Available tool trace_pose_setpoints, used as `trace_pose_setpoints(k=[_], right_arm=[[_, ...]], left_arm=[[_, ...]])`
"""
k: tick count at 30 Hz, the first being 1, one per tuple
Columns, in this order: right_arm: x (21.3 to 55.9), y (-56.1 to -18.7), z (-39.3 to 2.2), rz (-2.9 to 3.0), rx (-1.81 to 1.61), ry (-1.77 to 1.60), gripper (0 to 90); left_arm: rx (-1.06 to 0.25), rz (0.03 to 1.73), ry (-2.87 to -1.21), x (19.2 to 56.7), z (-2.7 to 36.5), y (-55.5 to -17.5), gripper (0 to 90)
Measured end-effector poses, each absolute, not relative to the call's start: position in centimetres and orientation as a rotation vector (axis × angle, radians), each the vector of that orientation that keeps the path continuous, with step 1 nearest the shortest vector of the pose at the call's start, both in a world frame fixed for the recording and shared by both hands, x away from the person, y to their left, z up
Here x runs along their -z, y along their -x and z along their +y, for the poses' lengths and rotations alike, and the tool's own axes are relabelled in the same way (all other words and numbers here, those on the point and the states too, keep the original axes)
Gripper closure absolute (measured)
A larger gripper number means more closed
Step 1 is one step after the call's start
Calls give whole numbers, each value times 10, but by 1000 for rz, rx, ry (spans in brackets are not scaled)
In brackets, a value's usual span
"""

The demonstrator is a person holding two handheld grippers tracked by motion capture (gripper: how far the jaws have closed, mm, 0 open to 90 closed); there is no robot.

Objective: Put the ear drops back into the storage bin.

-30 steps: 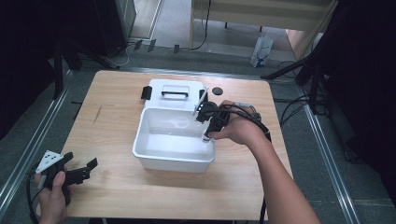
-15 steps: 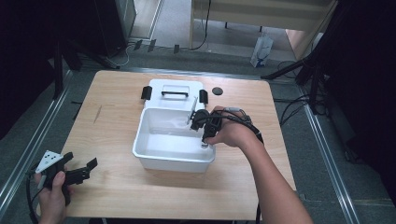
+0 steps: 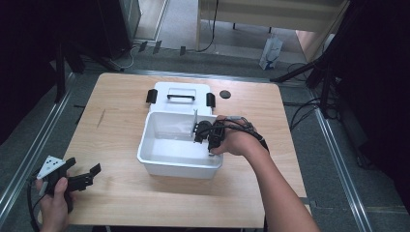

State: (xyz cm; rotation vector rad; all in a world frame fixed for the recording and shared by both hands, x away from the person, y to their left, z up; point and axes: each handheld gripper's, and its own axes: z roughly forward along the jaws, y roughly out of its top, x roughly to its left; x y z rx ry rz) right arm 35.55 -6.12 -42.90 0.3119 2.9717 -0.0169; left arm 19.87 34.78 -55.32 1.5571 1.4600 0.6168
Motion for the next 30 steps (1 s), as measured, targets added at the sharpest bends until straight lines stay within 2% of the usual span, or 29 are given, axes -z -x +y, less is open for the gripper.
trace_pose_setpoints(k=[14, 24, 30], right_arm=[[443, -355, -52, 2972, 130, -272, 717], [442, -356, -56, 2989, 90, -285, 709], [434, -356, -61, 2993, 13, -318, 629]], left_arm=[[-615, 1458, -1559, 553, 348, -199, 1], [-617, 1458, -1560, 553, 348, -199, 1], [-616, 1458, -1561, 553, 348, -198, 1]])
